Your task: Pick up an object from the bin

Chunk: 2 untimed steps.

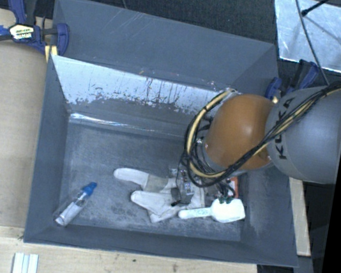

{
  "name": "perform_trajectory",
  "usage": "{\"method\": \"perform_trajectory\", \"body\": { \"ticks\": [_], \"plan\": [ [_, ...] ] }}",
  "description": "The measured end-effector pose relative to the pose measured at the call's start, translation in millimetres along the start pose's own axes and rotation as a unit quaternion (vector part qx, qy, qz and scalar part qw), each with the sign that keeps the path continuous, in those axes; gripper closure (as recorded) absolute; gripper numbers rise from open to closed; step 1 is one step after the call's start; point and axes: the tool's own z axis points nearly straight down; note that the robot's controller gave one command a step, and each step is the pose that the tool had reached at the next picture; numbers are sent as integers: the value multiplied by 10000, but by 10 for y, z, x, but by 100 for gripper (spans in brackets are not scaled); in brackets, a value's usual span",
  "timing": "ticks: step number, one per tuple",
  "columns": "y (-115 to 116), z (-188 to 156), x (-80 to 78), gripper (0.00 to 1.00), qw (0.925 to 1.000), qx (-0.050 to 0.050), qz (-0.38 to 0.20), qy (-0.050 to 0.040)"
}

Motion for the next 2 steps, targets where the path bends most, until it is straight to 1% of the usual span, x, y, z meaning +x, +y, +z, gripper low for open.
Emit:
{"method": "perform_trajectory", "body": {
  "ticks": [1, 2],
  "plan": [
    [1, -32, 4, 100, 10000, 0, 2, -4],
    [1, -148, 7, 100, 10000, -4, 6, 6]
  ]
}}
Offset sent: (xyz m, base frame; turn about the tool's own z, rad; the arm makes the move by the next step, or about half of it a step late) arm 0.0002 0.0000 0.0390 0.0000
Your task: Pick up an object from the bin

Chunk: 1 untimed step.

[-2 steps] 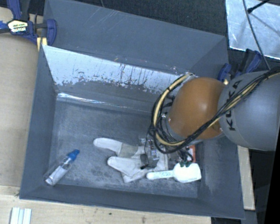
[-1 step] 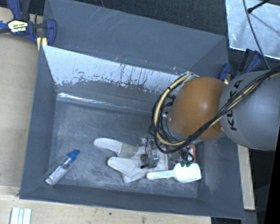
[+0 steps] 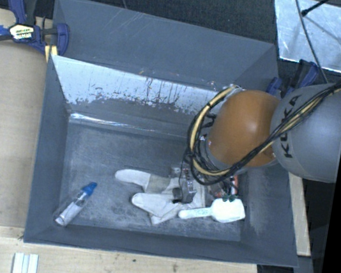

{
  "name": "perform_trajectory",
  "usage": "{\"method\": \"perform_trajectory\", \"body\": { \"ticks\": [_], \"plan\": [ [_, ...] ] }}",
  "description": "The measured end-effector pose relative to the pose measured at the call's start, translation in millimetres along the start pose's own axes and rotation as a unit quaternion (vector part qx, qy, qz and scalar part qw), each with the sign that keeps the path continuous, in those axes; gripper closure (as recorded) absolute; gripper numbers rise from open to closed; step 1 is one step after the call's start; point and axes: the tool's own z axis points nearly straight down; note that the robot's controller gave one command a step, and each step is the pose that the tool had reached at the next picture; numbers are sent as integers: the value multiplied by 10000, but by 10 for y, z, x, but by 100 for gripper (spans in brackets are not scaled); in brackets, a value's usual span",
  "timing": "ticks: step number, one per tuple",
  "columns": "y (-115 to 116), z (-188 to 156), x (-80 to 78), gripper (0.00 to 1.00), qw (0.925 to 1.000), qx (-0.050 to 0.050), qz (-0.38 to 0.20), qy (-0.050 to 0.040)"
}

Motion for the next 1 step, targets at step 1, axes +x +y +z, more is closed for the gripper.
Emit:
{"method": "perform_trajectory", "body": {
  "ticks": [1],
  "plan": [
    [4, -142, 13, 100, 10000, -10, 2, 32]
  ]
}}
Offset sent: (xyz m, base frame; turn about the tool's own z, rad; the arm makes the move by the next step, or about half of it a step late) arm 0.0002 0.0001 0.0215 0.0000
